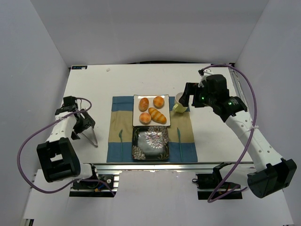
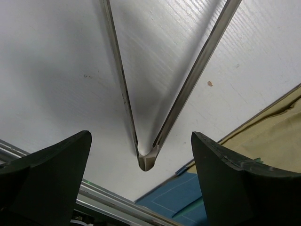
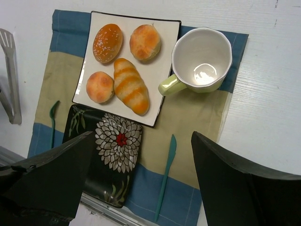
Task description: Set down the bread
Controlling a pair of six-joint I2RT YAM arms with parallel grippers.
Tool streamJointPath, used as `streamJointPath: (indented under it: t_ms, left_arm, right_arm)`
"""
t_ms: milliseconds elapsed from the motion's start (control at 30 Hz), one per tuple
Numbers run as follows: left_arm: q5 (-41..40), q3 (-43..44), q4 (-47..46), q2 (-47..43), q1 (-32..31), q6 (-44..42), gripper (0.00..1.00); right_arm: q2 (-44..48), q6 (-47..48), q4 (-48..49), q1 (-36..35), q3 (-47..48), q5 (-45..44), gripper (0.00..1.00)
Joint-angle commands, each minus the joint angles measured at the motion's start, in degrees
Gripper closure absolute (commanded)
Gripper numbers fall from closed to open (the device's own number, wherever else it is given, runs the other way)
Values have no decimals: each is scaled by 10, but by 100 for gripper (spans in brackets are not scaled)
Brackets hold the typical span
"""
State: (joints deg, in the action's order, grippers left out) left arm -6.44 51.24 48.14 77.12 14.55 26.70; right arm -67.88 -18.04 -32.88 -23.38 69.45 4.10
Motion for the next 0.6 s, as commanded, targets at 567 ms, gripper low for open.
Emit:
streamJointPath:
  t_ms: [567]
  left_arm:
    - [21,2,-81,86,1,-2,2]
  right_arm:
    - [-14,1,39,-2,-4,6,11]
